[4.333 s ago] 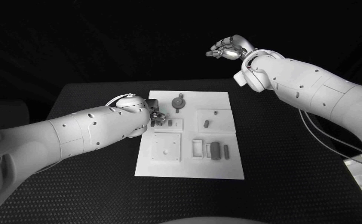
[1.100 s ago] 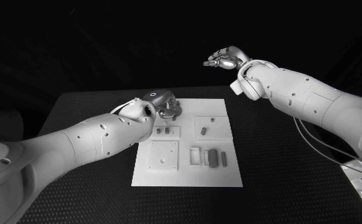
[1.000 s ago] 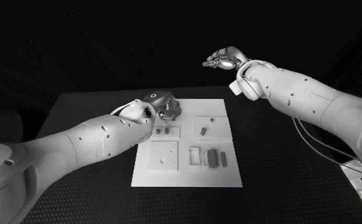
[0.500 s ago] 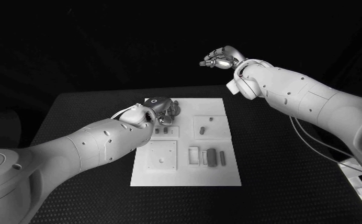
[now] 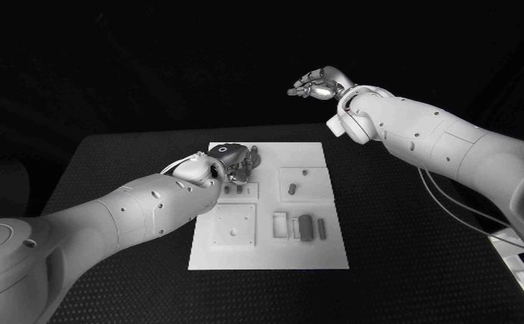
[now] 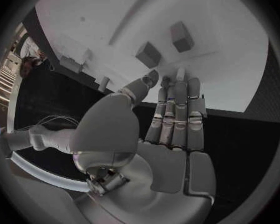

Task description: Assemble the parts on the task board

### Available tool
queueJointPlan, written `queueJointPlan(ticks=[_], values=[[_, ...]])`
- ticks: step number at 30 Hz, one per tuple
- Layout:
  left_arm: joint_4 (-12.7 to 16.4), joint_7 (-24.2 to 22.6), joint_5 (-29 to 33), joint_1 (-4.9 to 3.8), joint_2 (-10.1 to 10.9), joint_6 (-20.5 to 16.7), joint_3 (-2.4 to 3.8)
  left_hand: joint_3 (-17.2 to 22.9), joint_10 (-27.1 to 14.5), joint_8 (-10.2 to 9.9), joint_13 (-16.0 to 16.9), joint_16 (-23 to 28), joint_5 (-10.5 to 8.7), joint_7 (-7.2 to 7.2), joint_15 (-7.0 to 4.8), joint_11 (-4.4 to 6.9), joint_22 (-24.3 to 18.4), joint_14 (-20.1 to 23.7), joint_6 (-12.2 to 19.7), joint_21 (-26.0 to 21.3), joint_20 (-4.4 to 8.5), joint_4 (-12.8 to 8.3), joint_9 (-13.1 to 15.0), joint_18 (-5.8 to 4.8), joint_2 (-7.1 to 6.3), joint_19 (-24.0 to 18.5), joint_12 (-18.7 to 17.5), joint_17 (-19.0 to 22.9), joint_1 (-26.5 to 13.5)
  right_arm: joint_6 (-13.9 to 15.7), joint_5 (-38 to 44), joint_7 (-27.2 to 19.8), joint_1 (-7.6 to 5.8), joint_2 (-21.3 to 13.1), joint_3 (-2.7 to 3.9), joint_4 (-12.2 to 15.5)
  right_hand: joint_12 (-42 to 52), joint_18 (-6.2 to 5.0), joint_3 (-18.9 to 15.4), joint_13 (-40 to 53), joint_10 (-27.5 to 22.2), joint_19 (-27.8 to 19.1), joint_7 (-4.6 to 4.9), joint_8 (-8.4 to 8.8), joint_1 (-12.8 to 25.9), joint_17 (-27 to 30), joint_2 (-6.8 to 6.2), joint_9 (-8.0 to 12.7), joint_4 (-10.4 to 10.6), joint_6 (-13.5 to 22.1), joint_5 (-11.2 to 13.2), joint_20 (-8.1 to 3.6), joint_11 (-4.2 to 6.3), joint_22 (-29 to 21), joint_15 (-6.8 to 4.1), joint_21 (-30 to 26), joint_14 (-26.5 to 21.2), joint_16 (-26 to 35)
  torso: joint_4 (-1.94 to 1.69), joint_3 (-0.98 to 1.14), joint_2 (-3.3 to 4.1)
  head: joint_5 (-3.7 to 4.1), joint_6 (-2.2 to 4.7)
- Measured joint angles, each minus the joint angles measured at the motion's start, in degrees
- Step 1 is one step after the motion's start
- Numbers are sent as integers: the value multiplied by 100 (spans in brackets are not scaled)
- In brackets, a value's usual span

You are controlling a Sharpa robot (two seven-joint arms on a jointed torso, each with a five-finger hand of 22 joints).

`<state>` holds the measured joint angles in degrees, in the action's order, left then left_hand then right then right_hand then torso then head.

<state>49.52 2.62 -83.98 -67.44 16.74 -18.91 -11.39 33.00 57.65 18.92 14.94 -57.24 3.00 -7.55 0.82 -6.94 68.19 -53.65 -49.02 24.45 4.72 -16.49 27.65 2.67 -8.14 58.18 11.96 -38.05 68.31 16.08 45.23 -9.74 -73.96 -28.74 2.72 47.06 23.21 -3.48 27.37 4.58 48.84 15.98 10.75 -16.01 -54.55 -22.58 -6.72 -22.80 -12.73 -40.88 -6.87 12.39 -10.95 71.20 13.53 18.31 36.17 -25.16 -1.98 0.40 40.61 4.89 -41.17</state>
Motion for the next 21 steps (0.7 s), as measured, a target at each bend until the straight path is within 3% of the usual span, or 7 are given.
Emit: queueJointPlan(ticks=[7, 14, 21], values=[[-27, -45, -3, 30, -18, 30, 4, 20, 31, -34, -33, -40, 4, 6, -34, 30, 36, -34, -6, 24, 21, -7, -39, 0, 53, 61, -31, 0, 7, -4, 0, -1, 0, -1, 0, 18, 0, -1, 0, 0, 0, 20, 0, 0, 0, 0, 0, 0, 0, 0, 0, 20, 0, 0, 0, -23, 0, 0, 1, 0, 0, 12, 0], [4, -101, 0, 34, 17, -13, 3, 28, 483, 56, 0, -234, 4, -4, -112, 96, 143, -276, -311, 178, 113, -6, -11, -1, 76, 297, 36, -52, 30, -5, -1, -1, 0, -12, 0, 23, 0, -1, 0, -1, 0, 20, 0, 0, 0, 0, 0, 5, 0, 0, 0, 20, 0, 0, 0, -23, 0, 0, 0, 2, -1, 24, -9], [3, -128, 12, 37, 22, -34, 1, 38, 565, 56, 5, -307, 4, -29, -122, 113, 194, -351, -337, 229, 132, 4, -10, -1, 98, 399, 36, -84, 52, -6, -1, -2, 0, -15, 0, 30, 0, -1, 0, -4, 0, 20, 0, 0, 0, 1, 0, 5, 0, 0, 0, 20, 0, -5, 0, -23, 0, 0, -3, 2, -3, 28, -5]])
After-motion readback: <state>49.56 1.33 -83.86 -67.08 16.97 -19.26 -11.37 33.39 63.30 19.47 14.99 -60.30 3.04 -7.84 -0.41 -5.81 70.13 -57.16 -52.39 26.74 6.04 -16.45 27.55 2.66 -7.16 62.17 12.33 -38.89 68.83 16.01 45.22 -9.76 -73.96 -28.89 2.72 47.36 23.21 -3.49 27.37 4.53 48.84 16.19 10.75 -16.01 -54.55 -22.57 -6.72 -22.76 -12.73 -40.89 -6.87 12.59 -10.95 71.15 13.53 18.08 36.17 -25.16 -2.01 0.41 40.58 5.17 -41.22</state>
